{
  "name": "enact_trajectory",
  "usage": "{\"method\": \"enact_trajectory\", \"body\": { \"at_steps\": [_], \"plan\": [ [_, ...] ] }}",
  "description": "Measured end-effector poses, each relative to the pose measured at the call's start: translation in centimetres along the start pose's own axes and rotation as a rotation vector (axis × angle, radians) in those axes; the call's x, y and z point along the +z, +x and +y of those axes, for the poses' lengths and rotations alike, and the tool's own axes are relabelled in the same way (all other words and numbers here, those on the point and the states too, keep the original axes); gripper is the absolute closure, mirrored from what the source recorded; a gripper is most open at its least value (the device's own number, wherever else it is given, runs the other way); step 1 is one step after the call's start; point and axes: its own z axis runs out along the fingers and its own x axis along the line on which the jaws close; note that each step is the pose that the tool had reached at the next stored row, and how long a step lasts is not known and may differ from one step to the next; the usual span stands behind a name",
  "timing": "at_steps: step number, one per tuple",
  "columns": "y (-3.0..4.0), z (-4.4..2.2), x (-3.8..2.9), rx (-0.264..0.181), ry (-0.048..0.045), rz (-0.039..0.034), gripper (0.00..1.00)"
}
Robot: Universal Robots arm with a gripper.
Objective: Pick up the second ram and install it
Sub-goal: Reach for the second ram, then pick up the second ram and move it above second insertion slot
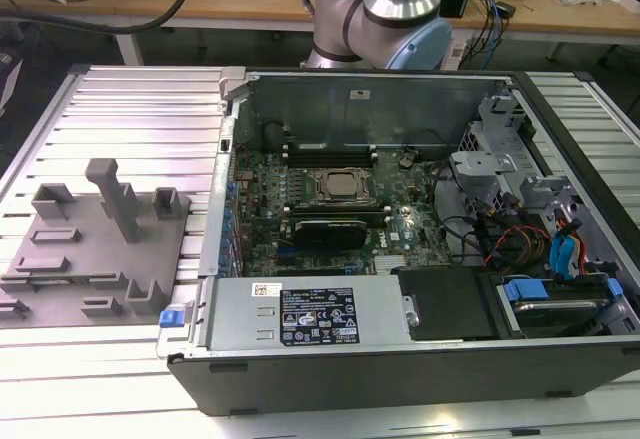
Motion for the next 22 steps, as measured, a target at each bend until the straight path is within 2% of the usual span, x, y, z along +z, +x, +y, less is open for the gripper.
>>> {"method": "enact_trajectory", "body": {
  "at_steps": [3, 4, 15, 17, 19, 20, 21, 22],
  "plan": [
    [-0.07, -1.00, 0.15, 0.000, 0.0001, 0.0000, 0.89],
    [-0.08, -1.12, 0.15, 0.000, 0.0001, 0.0000, 0.89],
    [-0.08, -1.15, 0.15, -0.011, -0.0001, 0.0006, 0.89],
    [-0.08, -1.15, 0.14, -0.035, -0.0006, 0.0016, 0.89],
    [-0.08, -1.15, 0.15, -0.080, -0.0018, 0.0036, 0.89],
    [-0.08, -1.15, 0.15, -0.117, -0.0028, 0.0052, 0.89],
    [-0.08, -1.15, 0.15, -0.182, -0.0043, 0.0082, 0.89],
    [-0.08, -1.15, 0.15, -0.215, -0.0051, 0.0096, 0.89]
  ]
}}
